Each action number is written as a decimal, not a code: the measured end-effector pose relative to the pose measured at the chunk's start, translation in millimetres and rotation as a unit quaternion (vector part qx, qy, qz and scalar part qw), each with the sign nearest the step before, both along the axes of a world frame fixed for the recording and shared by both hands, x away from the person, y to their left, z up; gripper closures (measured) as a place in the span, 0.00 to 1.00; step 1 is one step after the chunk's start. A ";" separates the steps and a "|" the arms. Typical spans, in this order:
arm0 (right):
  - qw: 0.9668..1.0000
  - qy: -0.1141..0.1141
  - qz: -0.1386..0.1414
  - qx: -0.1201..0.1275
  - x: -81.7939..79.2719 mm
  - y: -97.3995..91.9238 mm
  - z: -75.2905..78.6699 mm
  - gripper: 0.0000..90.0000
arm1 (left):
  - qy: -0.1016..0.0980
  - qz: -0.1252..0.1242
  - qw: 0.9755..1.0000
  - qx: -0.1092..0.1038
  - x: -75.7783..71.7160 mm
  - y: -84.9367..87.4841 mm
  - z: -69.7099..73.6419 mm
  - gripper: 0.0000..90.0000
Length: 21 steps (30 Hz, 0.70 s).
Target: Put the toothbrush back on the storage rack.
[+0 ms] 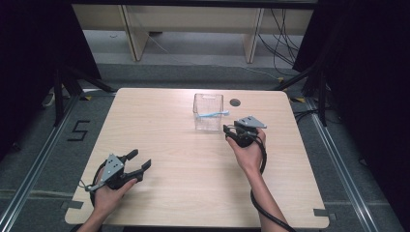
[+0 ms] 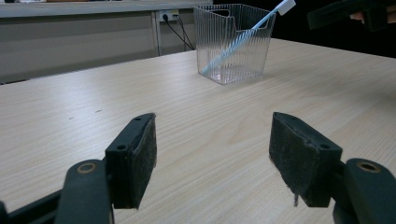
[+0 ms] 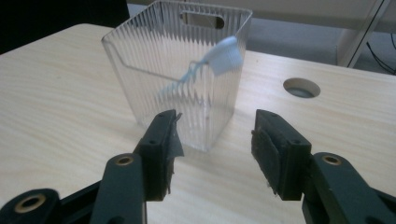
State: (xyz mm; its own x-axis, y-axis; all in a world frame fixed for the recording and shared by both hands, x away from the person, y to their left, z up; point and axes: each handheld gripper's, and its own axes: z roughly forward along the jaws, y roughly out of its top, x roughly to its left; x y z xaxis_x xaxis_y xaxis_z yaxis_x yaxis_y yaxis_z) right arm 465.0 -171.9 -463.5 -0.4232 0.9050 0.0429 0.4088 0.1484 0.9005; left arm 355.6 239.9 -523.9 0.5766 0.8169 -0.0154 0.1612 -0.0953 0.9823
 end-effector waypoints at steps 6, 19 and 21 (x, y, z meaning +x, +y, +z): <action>1.000 0.012 0.014 -0.005 -19.4 -11.6 -2.1 0.55 | -0.001 -0.001 1.000 0.000 -0.3 -0.2 -0.1 0.35; 0.999 0.045 0.014 0.003 -62.0 -29.7 -12.4 0.53 | -0.007 -0.001 1.000 -0.006 0.8 -1.2 -1.0 0.35; 0.999 0.032 0.018 -0.006 -67.6 -34.9 -14.9 0.53 | -0.007 0.002 1.000 -0.006 0.8 -1.4 -1.0 0.35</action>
